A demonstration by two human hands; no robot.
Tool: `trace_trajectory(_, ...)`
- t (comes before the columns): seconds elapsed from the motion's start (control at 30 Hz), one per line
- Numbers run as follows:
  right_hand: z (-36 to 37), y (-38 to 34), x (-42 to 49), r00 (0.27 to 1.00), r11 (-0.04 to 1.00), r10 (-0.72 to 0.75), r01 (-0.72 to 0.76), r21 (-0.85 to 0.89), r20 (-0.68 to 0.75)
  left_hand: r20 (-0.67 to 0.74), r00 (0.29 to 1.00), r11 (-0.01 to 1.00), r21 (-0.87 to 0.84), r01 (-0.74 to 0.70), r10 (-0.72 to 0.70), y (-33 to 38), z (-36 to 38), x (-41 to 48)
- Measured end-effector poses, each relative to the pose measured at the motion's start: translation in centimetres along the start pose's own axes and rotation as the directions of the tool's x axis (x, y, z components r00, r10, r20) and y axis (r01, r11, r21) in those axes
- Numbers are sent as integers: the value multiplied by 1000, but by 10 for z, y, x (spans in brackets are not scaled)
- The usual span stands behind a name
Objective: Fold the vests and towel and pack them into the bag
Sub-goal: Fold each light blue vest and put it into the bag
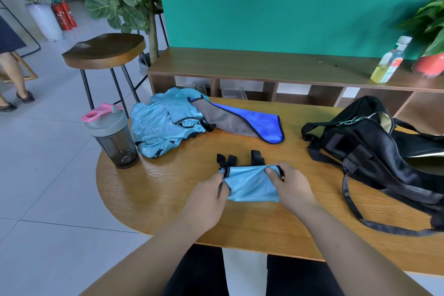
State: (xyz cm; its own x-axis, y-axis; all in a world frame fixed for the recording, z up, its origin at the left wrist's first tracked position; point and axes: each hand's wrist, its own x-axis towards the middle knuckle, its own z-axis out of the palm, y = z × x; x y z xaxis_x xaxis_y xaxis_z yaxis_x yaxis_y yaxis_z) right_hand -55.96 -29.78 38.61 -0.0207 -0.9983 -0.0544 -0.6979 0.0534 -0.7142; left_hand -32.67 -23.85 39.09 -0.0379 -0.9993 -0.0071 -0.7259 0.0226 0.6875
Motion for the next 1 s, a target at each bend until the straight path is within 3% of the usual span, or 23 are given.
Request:
trace_trajectory(0.17,7,-6,2,995,997,64,-61,53,-70,-198,939,918,-340,204,-282,-6,9,24)
trace_trajectory(0.23,11,-6,2,993,995,73,-67,69,-92,-265,894,890,-385,245,-361,-2,10,26)
trace_trajectory(0.27,12,-6,2,992,995,75,-68,72,-100,-314,888,916,-332,227,-334,0,10,23)
trace_trajectory(0.3,14,-5,2,991,995,74,-67,68,-108,-377,895,963,-212,168,-240,2,11,20)
trace_trajectory(0.37,17,-3,3,989,997,63,-57,49,-136,-394,913,991,124,-57,102,3,16,15)
trace_trajectory(0.43,21,1,4,985,998,40,-32,45,-170,-212,892,875,380,-301,399,1,27,19)
trace_trajectory(0.5,23,3,5,982,999,20,-11,45,-190,-51,874,771,497,-398,484,-3,38,29)
trace_trajectory(0.63,25,6,6,979,1000,8,-5,16,-204,-7,928,840,427,-335,373,-17,39,52)
trace_trajectory(0.77,28,7,11,975,997,48,-58,-44,-215,-147,961,962,179,-208,235,-24,35,62)
trace_trajectory(0.87,27,4,15,981,990,92,-108,-91,-170,-248,961,992,18,-125,125,-25,38,62)
trace_trajectory(1.0,25,0,19,977,978,158,-175,-118,-141,-303,943,990,72,-123,139,-25,40,59)
